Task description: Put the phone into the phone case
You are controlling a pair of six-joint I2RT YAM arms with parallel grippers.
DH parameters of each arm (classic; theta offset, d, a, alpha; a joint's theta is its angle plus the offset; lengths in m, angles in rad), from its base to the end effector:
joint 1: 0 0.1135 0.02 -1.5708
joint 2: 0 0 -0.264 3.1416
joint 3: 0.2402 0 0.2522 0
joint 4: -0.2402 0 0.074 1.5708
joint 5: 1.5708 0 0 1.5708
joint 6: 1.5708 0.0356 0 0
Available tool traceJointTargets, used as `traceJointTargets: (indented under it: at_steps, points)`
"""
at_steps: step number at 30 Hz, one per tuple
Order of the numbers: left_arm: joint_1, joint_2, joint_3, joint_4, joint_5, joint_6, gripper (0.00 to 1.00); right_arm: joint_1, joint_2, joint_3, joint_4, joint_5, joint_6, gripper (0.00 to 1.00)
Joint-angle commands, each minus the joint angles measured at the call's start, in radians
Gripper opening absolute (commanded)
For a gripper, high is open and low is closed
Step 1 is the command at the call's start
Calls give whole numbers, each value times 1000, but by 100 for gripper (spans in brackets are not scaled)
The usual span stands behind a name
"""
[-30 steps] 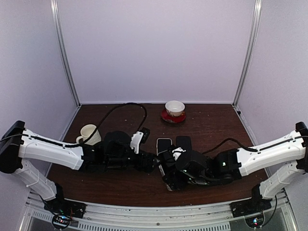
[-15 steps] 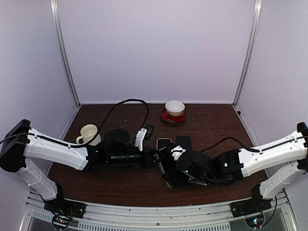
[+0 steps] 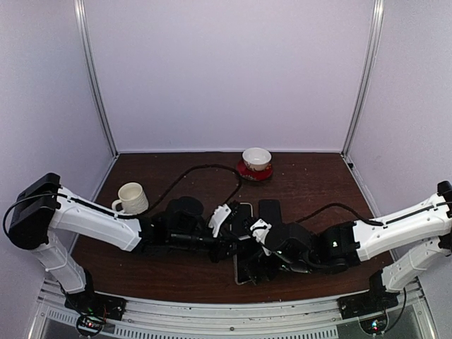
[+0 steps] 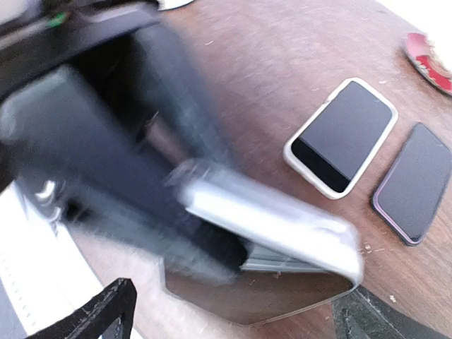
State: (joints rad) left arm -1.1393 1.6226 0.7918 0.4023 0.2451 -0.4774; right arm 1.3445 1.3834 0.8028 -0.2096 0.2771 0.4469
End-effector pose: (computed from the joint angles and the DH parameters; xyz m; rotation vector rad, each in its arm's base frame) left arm 0.1351 -0.3142 0.1916 0.8878 2.0430 -1.2208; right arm 0.0734 0.2753 0.2118 -0.9133 2.2124 0.5592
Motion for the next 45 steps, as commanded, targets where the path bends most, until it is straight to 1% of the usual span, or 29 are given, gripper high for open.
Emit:
traceJointTargets:
  at_steps: [1,5,8,10,12,15,19,21,23,26,28,32,34,35,37,38,41,43,45]
  points:
    - [-4,1,-17,-85,75,260,1,-27,-118,-68,3,-234,-137,99]
    - [-4,-34,-66,-60,105,395,2,-86,-282,-129,-17,-455,-218,99]
    - [-5,-46,-75,-81,145,465,5,-166,-373,-137,5,-591,-264,99]
    - [-4,-52,-81,-91,164,515,7,-214,-415,-144,48,-663,-300,99]
    - [-5,-57,-97,-72,188,539,10,-246,-430,-148,83,-702,-344,99]
    - [-5,-65,-114,-54,213,578,11,-280,-414,-143,75,-757,-447,97]
    - [-5,-59,-87,-111,218,630,12,-301,-394,-131,8,-842,-609,98]
    - [-5,-53,-67,-144,216,652,12,-303,-390,-143,17,-872,-680,97]
    - [-5,-49,-48,-163,215,661,12,-303,-357,-153,47,-866,-719,94]
    - [-6,-54,-37,-177,209,680,12,-303,-291,-120,20,-843,-746,84]
    - [-5,-57,-34,-183,204,688,12,-303,-254,-111,29,-846,-747,75]
    - [-5,-55,-16,-211,193,703,12,-303,-209,-131,104,-822,-718,60]
    - [-5,-49,-5,-224,191,708,11,-303,-204,-156,192,-796,-684,52]
    - [-5,-48,-3,-226,192,710,11,-303,-199,-170,231,-790,-672,49]
    - [-5,-47,-1,-223,192,713,11,-303,-186,-173,258,-778,-661,42]
    - [-5,-47,-1,-223,192,714,10,-303,-176,-170,254,-769,-662,38]
    - [-5,-51,0,-214,193,711,8,-303,-158,-159,220,-754,-687,20]
    - [-5,-58,-5,-196,194,707,8,-304,-165,-158,188,-742,-700,1]
    - [-4,-63,-19,-170,197,703,10,-304,-183,-172,184,-735,-705,0]
